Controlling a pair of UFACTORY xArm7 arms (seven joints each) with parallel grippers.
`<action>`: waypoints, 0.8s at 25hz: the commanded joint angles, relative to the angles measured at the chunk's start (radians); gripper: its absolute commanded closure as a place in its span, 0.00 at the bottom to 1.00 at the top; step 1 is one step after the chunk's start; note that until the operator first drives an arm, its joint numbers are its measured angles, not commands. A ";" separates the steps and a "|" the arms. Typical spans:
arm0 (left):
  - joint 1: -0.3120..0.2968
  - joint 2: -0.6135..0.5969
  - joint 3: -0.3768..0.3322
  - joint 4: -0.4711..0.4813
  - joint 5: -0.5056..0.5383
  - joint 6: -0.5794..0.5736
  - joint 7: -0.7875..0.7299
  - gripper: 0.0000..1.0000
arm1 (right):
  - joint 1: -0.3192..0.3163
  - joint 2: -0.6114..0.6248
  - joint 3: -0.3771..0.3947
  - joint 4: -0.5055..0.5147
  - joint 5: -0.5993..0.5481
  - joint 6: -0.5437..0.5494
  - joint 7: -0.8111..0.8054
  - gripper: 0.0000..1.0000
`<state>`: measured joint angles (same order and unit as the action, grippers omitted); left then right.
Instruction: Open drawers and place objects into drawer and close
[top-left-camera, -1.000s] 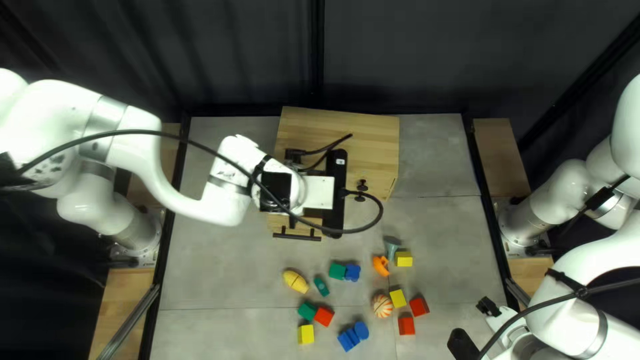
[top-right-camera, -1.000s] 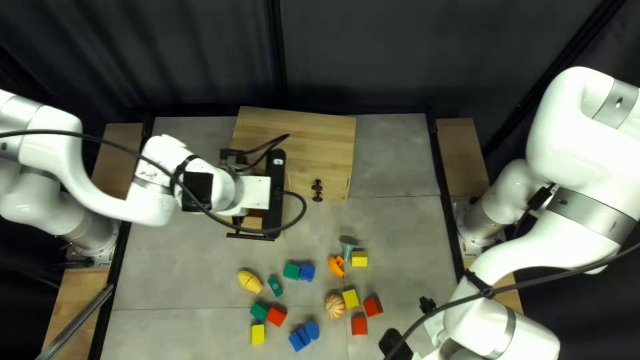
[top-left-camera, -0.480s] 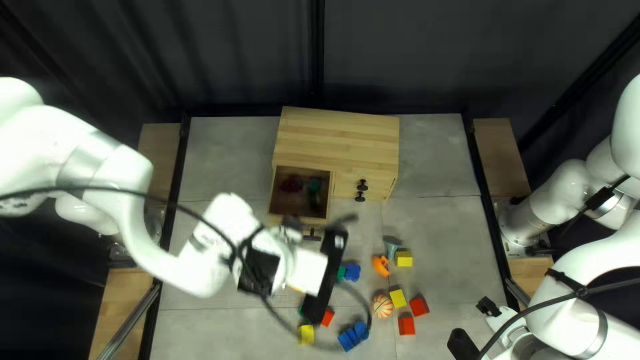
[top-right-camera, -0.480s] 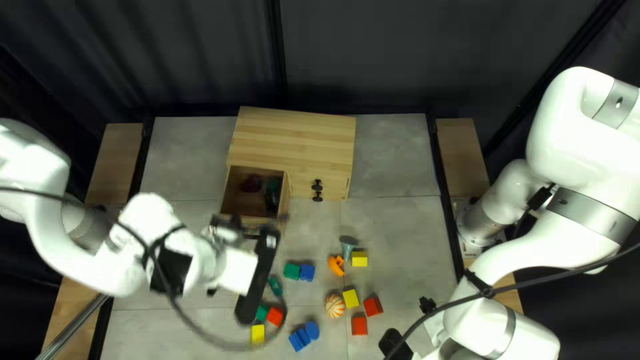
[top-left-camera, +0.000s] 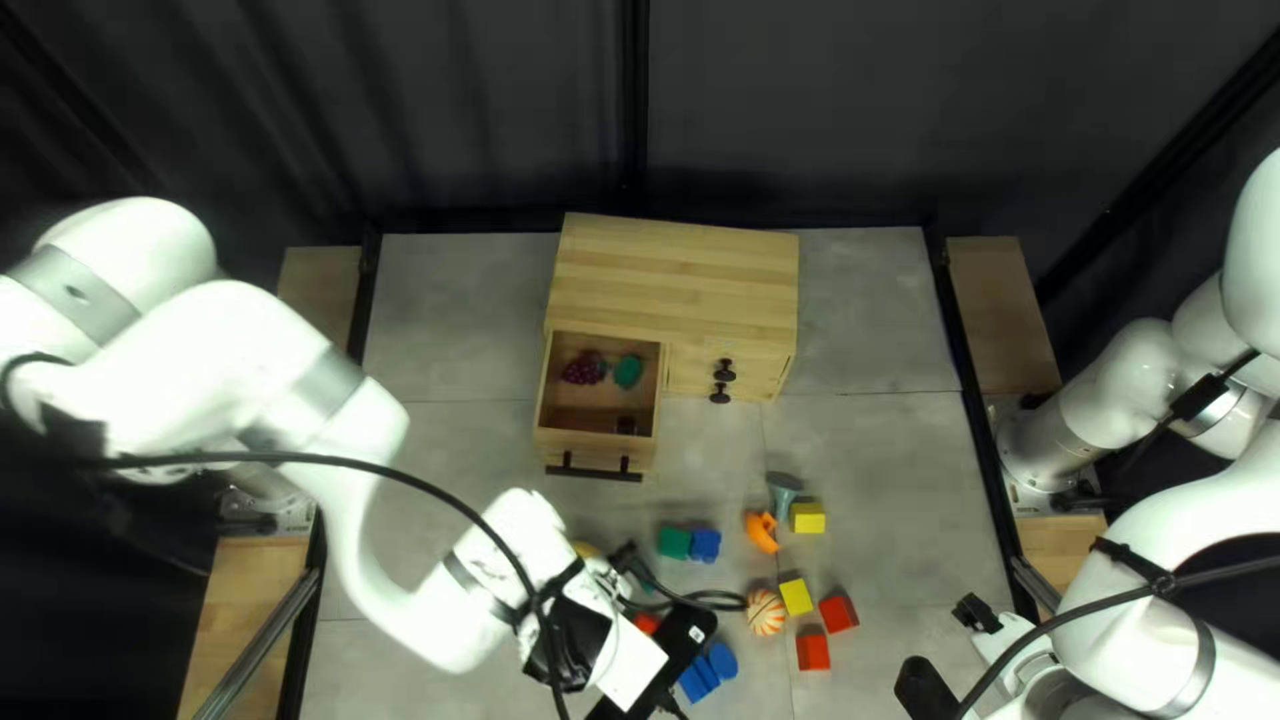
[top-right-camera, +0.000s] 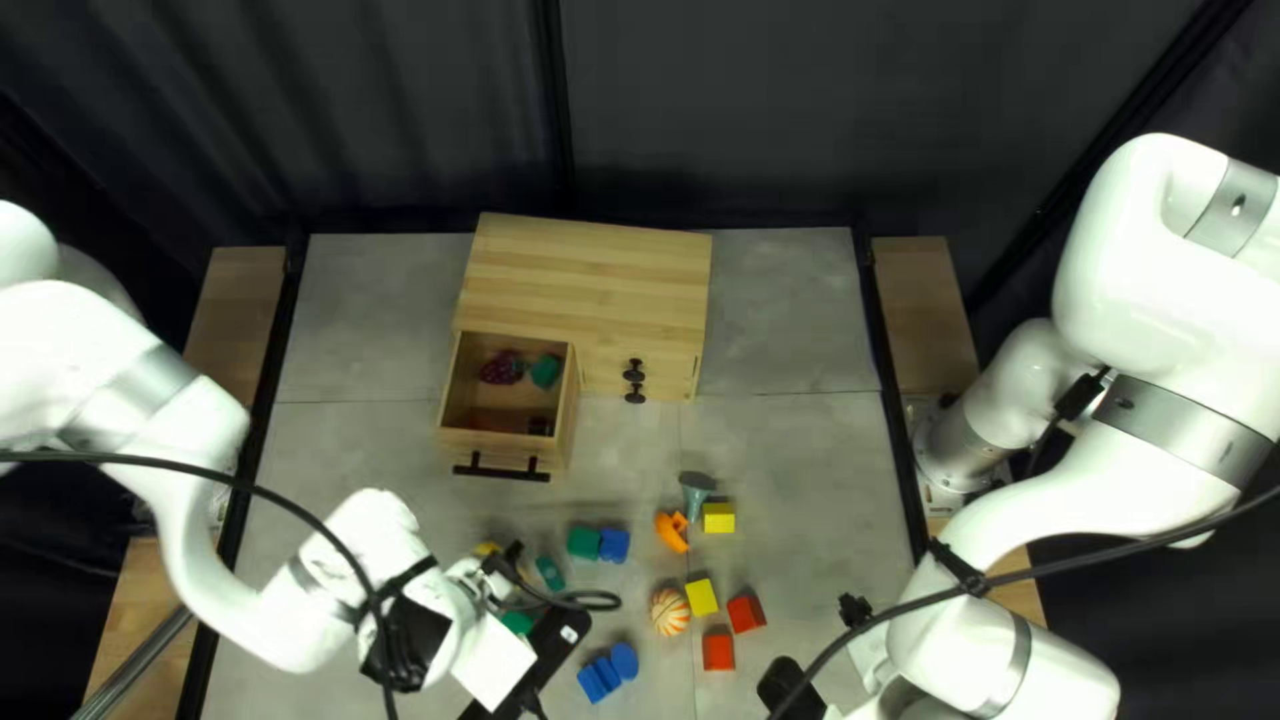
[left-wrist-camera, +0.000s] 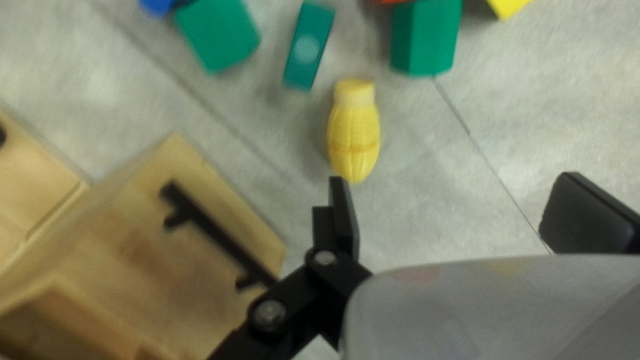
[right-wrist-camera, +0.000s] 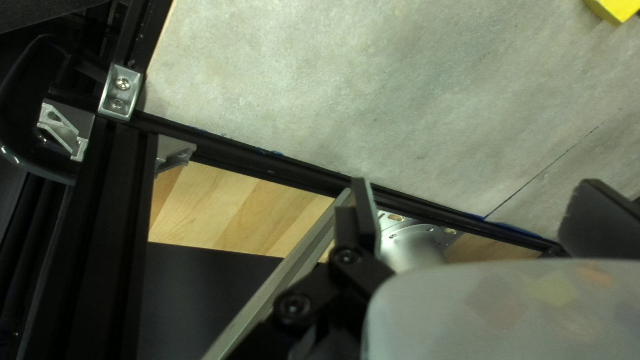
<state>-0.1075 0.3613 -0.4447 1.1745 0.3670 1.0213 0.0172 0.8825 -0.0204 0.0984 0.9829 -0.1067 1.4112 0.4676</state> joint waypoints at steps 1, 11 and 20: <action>0.006 0.024 0.013 -0.008 0.018 -0.027 0.002 0.09 | 0.000 0.000 0.000 0.000 0.000 0.000 0.000 0.00; 0.008 0.065 0.049 -0.045 0.072 -0.069 -0.025 0.18 | 0.000 0.000 0.000 0.000 0.000 0.000 0.000 0.00; 0.027 0.051 0.064 -0.094 0.081 -0.105 -0.033 0.72 | 0.000 0.000 0.000 0.000 0.000 0.000 0.000 0.00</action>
<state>-0.0858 0.4169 -0.3835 1.0937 0.4477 0.9269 -0.0134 0.8825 -0.0204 0.0984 0.9829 -0.1067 1.4112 0.4676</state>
